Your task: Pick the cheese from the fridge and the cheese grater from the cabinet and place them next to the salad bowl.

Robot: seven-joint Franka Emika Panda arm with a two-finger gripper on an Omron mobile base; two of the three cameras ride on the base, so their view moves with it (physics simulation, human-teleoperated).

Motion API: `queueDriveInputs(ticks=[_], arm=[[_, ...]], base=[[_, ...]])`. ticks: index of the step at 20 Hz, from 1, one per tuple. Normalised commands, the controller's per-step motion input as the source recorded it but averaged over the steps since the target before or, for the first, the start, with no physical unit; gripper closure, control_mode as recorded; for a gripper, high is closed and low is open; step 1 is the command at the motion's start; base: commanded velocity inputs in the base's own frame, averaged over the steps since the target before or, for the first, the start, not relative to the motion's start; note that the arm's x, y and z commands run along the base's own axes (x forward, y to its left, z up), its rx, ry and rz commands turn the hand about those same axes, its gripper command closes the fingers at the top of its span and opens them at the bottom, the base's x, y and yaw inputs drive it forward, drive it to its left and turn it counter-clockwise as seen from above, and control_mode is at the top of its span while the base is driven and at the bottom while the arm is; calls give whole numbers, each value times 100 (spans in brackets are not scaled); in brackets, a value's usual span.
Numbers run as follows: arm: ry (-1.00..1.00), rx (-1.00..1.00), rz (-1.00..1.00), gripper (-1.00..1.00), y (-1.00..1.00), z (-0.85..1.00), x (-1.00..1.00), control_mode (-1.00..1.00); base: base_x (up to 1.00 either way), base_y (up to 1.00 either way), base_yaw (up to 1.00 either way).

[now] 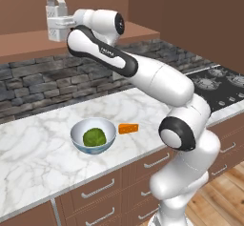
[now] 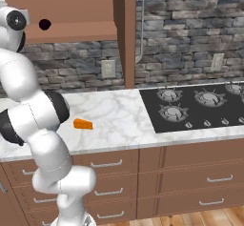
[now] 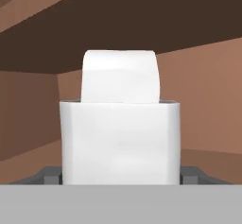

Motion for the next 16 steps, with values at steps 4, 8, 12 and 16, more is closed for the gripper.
queueDriveInputs(ticks=[4, 8, 12, 16], arm=[[0, 0, 8, 100, 0, 19, -62, -100], [1, -5, 17, 100, 0, 0, -55, -100], [0, -4, 17, 100, -1, 0, -64, -100], [2, 0, 14, 100, -14, 1, -74, -100]], base=[[0, 0, 0], [0, 0, 0], [0, 0, 0], [0, 0, 0]])
